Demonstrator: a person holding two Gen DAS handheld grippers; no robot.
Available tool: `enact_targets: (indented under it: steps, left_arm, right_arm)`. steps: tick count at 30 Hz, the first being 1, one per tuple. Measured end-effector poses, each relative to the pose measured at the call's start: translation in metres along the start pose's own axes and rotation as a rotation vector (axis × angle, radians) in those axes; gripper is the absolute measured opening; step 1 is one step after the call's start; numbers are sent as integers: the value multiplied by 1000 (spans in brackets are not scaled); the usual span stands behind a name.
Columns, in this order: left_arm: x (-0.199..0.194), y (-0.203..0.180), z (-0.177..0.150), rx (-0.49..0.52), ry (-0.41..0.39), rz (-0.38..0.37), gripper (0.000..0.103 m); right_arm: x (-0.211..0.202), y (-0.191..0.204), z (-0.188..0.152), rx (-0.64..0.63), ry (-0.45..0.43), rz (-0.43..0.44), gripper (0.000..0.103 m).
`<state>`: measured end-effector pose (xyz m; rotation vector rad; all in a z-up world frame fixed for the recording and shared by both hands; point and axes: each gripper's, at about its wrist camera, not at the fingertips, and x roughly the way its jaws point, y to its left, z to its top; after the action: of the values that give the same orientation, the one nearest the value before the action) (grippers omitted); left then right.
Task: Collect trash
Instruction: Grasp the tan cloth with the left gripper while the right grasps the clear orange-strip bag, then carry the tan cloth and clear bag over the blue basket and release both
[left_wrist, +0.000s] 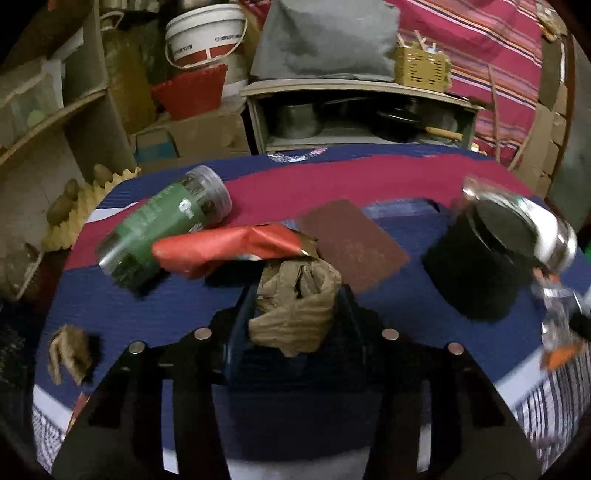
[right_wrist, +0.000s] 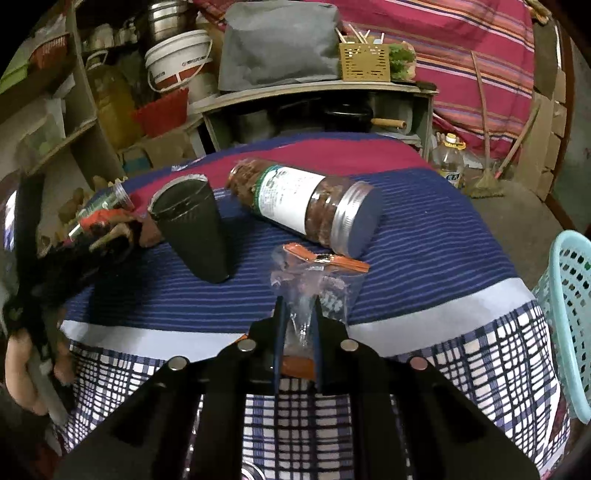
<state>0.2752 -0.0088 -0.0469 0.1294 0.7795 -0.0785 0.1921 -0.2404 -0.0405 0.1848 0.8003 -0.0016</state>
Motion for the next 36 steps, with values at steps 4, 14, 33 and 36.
enact_targets:
  steps: [4, 14, 33, 36]
  left_arm:
    - [-42, 3, -15, -4, -33, -27, 45]
    - [-133, -35, -5, 62, -194, -58, 45]
    - [-162, -281, 9, 265, -279, -311, 45]
    - [-167, -318, 7, 293, -288, -347, 45]
  right_arm:
    - [-11, -6, 0, 6, -4, 28, 13]
    - [-58, -39, -5, -19, -47, 108, 12]
    - [-173, -222, -13, 38, -197, -137, 12]
    - [-179, -248, -19, 67, -201, -170, 12]
